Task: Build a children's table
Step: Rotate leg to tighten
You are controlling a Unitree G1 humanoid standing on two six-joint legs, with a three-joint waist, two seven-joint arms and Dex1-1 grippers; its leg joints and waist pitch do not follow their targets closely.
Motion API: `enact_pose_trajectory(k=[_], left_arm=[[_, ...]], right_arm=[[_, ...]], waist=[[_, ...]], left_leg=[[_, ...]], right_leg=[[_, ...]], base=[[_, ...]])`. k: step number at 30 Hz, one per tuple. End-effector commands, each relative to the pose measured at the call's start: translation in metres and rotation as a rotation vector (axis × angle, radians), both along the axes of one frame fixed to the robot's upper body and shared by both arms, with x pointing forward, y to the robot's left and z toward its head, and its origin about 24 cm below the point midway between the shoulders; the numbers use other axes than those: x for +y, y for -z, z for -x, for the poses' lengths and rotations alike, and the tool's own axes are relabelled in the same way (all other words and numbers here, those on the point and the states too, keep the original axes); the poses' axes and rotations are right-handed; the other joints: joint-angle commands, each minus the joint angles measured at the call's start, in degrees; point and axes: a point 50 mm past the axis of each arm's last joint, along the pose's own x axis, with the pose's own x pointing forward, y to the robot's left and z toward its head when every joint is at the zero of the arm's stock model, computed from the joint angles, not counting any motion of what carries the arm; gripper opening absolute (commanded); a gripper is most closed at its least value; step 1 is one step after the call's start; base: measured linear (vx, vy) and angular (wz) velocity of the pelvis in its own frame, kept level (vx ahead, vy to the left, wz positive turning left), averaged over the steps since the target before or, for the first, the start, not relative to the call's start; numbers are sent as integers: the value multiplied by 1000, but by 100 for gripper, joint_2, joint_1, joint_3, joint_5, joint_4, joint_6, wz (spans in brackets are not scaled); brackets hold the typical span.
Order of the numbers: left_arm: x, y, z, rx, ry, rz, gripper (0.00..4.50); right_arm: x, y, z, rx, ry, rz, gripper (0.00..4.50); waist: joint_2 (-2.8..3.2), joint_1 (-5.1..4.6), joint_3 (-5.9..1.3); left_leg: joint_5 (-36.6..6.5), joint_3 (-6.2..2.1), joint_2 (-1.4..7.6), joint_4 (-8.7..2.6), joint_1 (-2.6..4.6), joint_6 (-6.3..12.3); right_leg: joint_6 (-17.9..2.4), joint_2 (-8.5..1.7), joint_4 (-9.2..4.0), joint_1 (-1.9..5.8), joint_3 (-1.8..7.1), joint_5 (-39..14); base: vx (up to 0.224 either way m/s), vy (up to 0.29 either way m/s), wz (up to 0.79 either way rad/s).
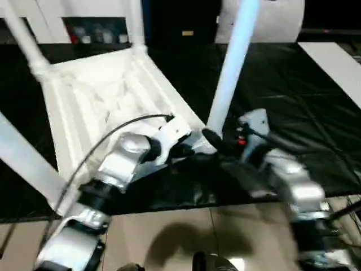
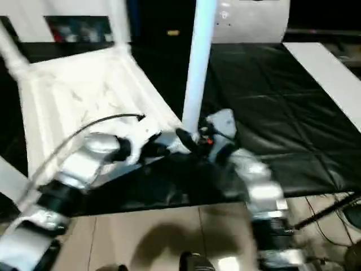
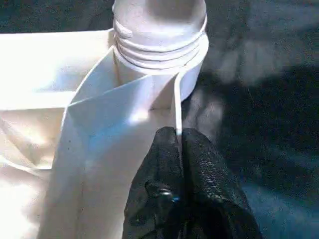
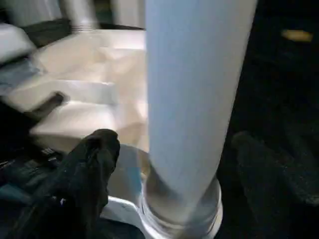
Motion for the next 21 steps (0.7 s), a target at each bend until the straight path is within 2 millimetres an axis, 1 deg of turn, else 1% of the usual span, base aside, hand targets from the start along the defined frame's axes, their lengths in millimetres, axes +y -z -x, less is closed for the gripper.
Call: enact_pose_trajectory(k=[1, 2, 3, 4, 5, 6, 7, 8, 9, 10, 11, 12, 13, 14, 15, 16, 17, 18, 20, 21], left_arm=[[-9, -2, 4, -5, 87, 14, 0], [-3, -1, 8, -3, 186, -20, 0], [0, -1, 12, 2, 244, -33, 0], [2, 0, 14, 7, 296, -54, 0], [3, 1, 15, 10, 319, -65, 0], [5, 2, 16, 15, 340, -80, 0], [5, 2, 16, 15, 340, -80, 0], [9, 3, 19, 23, 403, -119, 0], [9, 3, 19, 23, 403, -119, 0], [11, 5, 22, 33, 463, -143, 0], [11, 5, 23, 36, 474, -146, 0], [11, 5, 23, 37, 479, -147, 0], [12, 5, 24, 41, 498, -151, 0], [12, 5, 24, 44, 510, -154, 0], [14, 5, 25, 45, 534, -170, 0], [16, 5, 26, 46, 573, -195, 0], [17, 5, 26, 47, 585, -203, 0], [17, 5, 26, 47, 585, -203, 0], [17, 5, 26, 45, 592, -208, 0], [19, 4, 25, 41, 602, -220, 0]], right_arm=[[2, 0, 4, -1, -53, -9, 433], [-7, -2, 10, 16, -157, 22, 442], [-10, -2, 12, 26, -205, 35, 442], [-13, -3, 15, 38, -256, 48, 442], [-14, -3, 16, 43, -280, 54, 442], [-16, -3, 17, 51, -309, 61, 442], [-16, -3, 17, 51, -309, 61, 442], [-17, -2, 19, 66, -382, 86, 442], [-17, -2, 19, 66, -382, 86, 442], [-16, 1, 20, 82, -442, 127, 442], [-16, 2, 20, 87, -453, 137, 442], [-16, 2, 20, 88, -457, 141, 442], [-16, 3, 20, 94, -478, 154, 442], [-16, 4, 20, 98, -491, 161, 442], [-15, 5, 21, 112, -527, 166, 442], [-14, 7, 23, 136, -590, 171, 427], [-14, 7, 23, 140, -611, 177, 427], [-14, 7, 23, 140, -611, 177, 399], [-14, 7, 23, 144, -625, 179, 392], [-13, 7, 22, 141, -645, 181, 384]], waist=[[-12, 10, -377], [8, 46, -396], [-5, 72, -404], [-3, 80, -406], [4, 113, -419], [0, 120, -412], [2, 124, -412], [13, 130, -405], [1, 144, -409], [3, 162, -410], [1, 175, -402], [1, 186, -401], [-7, 208, -402], [-4, 220, -396], [-4, 220, -396], [-30, 234, -392], [-33, 237, -397], [-34, 238, -397], [-33, 247, -408], [-77, 239, -401]], left_leg=[[-531, -46, 261, -361, 25, 843], [-510, -61, 253, -356, 31, 839], [-397, -57, 269, -351, 35, 894], [-325, -54, 276, -349, 28, 901], [-254, -47, 275, -339, 47, 966], [-175, -46, 290, -343, 40, 1009], [-166, -46, 291, -340, 37, 1008], [-177, -43, 293, -341, 43, 998], [-232, -46, 291, -343, 39, 993], [-255, -51, 295, -345, 45, 957], [-284, -37, 301, -348, 54, 911], [-283, -41, 300, -348, 49, 889], [-300, -37, 301, -352, 57, 848], [-340, -38, 301, -358, 61, 804], [-340, -38, 301, -358, 61, 804], [-379, -41, 297, -359, 57, 789], [-365, -37, 302, -357, 53, 795], [-336, -32, 301, -355, 46, 781], [-280, -36, 304, -351, 43, 777], [-276, -33, 302, -352, 33, 792]], right_leg=[[-1070, -432, -409, 427, 292, -1717], [-1068, -434, -400, 439, 285, -1690], [-1096, -438, -375, 443, 302, -1493], [-1136, -435, -345, 442, 308, -1361], [-1206, -434, -327, 440, 307, -1165], [-1292, -438, -298, 433, 307, -995], [-1315, -439, -292, 432, 304, -965], [-1330, -441, -296, 424, 304, -977], [-1327, -452, -305, 440, 301, -1061], [-1335, -460, -306, 437, 297, -1128], [-1323, -462, -315, 430, 310, -1174], [-1321, -466, -312, 434, 308, -1190], [-1312, -467, -316, 429, 308, -1240], [-1295, -469, -323, 426, 307, -1318], [-1295, -469, -323, 426, 307, -1318], [-1256, -469, -320, 432, 309, -1390], [-1239, -473, -320, 436, 312, -1381], [-1238, -474, -315, 439, 315, -1349], [-1249, -475, -298, 445, 312, -1268], [-1238, -470, -297, 445, 307, -1275]], base=[[0, 0, 0], [0, 0, 0], [0, 0, 0], [0, 0, 0], [0, 0, 0], [0, 0, 0], [0, 0, 0], [0, 0, 0], [0, 0, 0], [0, 0, 0], [0, 0, 0], [0, 0, 0], [0, 0, 0], [0, 0, 0], [0, 0, 0], [0, 0, 0], [0, 0, 0], [0, 0, 0], [0, 0, 0], [0, 0, 0]])
